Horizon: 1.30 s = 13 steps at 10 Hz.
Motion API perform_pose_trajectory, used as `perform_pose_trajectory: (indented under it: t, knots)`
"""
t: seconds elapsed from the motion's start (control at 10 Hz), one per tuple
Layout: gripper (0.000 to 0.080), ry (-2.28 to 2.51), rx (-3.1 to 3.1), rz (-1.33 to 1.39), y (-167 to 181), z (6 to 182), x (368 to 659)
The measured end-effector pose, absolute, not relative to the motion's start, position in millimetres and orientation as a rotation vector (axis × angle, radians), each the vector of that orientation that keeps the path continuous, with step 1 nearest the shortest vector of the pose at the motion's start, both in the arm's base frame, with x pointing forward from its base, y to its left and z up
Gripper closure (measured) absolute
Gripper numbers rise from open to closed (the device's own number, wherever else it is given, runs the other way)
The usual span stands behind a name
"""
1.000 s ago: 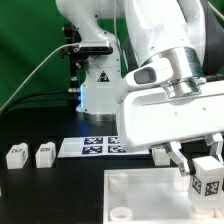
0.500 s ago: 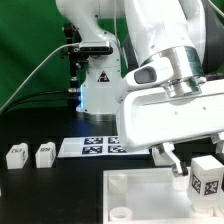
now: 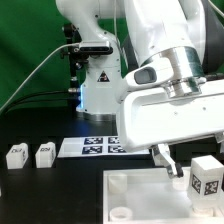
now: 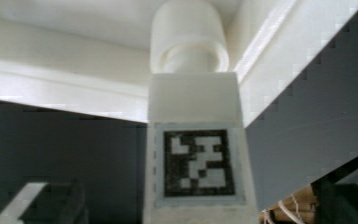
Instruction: Assemble one leg
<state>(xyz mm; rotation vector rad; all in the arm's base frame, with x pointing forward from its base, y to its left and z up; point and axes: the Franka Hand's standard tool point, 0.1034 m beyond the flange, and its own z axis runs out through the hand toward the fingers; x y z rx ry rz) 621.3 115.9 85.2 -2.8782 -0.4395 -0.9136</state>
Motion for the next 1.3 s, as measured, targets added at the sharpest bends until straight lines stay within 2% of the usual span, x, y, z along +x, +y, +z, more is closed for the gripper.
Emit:
perform_pose_trajectory:
  t: [0.5, 0.6, 0.7, 0.9, 1.3]
  knots:
    - [0.0151, -0.442, -2.89, -0.847, 115.5, 85.6, 620.8]
    - [0.0151, -0.445, -2.891, -0.837, 115.5, 94.5, 625.7]
    - [0.0151, -0.454, -2.898, -0.753, 119.8, 98.7, 627.1]
    - [0.0151, -0.432, -2.921, -0.419, 132.4, 102.8, 626.4]
    - [0.0151, -0.47, -2.917, 0.1, 132.4, 98.3, 621.0]
